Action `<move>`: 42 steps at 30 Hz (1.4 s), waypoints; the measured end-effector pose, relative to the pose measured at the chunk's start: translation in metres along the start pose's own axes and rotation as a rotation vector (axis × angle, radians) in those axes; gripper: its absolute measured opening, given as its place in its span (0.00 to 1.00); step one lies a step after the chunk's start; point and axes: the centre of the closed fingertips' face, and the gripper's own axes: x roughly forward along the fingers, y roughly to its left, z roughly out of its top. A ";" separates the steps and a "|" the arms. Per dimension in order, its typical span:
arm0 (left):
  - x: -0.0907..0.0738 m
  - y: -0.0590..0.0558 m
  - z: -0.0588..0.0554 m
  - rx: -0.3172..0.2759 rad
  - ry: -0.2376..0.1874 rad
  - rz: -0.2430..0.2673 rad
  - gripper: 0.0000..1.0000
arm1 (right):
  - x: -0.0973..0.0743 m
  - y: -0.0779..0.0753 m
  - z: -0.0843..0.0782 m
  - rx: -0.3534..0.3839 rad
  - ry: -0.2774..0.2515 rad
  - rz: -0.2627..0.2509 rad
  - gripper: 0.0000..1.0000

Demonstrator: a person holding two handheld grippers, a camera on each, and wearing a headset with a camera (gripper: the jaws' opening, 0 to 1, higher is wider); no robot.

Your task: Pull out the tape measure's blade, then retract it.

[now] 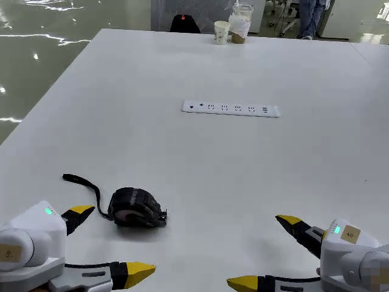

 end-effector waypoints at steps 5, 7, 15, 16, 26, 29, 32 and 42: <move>-0.002 0.002 -0.001 0.004 -0.001 0.005 0.99 | -0.002 0.002 0.001 0.000 -0.011 0.005 0.99; -0.003 0.002 0.000 0.001 -0.007 0.005 0.99 | -0.003 0.002 0.001 -0.006 -0.010 0.007 0.99; -0.005 0.002 0.003 -0.005 -0.022 0.009 0.99 | -0.005 0.004 0.002 -0.013 -0.009 0.014 0.99; -0.005 0.001 0.002 -0.001 -0.018 0.007 0.99 | -0.004 0.003 0.003 -0.012 -0.011 0.015 0.99; -0.005 0.000 0.001 0.007 -0.007 -0.004 0.99 | -0.006 0.002 0.004 0.003 -0.020 0.009 0.99; -0.005 0.000 0.001 0.005 -0.007 -0.005 0.99 | -0.006 0.001 0.004 0.003 -0.019 0.006 0.99; -0.005 -0.002 0.001 0.020 -0.006 -0.010 0.99 | -0.007 0.002 0.004 0.005 -0.021 0.007 0.99; -0.006 -0.003 0.001 0.045 0.001 -0.020 0.99 | -0.008 0.002 0.005 0.012 -0.027 0.008 0.99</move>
